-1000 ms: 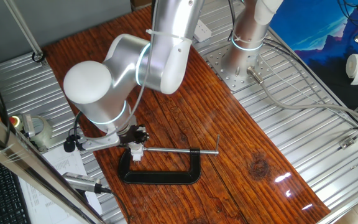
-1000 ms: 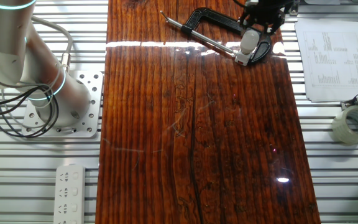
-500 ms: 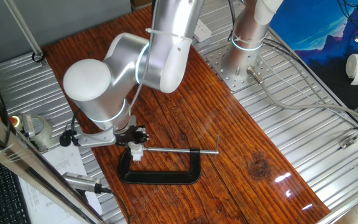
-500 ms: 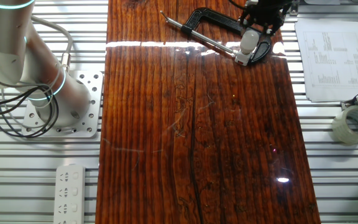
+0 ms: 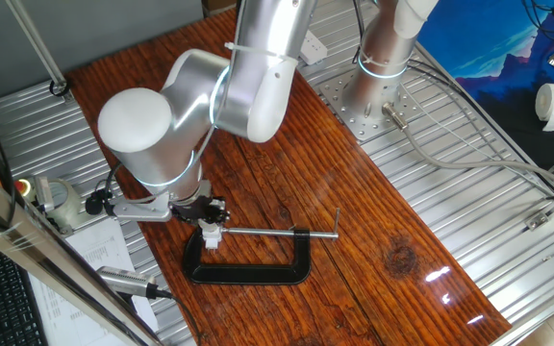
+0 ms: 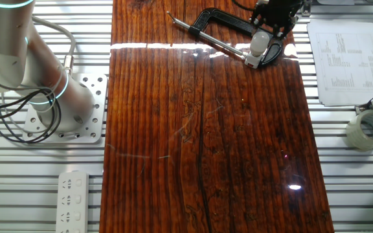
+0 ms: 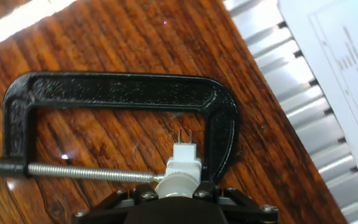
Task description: Install the light bulb by rotating it
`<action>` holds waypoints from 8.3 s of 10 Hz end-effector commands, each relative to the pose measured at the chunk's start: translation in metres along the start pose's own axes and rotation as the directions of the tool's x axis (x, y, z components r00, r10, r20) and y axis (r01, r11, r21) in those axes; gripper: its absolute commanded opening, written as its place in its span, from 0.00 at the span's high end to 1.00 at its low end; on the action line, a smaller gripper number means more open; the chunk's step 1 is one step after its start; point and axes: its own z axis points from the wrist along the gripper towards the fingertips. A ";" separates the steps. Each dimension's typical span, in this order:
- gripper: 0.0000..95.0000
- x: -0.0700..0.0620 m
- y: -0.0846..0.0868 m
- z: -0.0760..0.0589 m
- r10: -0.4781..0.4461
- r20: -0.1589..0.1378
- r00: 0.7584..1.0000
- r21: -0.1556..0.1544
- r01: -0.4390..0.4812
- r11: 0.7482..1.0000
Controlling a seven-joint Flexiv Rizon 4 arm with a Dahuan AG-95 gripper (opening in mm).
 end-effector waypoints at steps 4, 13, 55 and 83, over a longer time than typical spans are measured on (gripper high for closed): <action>1.00 0.004 -0.006 0.000 0.321 0.019 0.947 -0.003 -0.321 0.947; 1.00 0.005 -0.012 0.003 0.614 0.032 0.789 -0.097 -0.609 0.787; 0.20 0.020 0.007 0.001 -0.371 0.019 0.928 0.076 0.369 0.927; 1.00 0.012 -0.009 -0.002 -0.174 0.029 0.984 0.012 0.174 0.985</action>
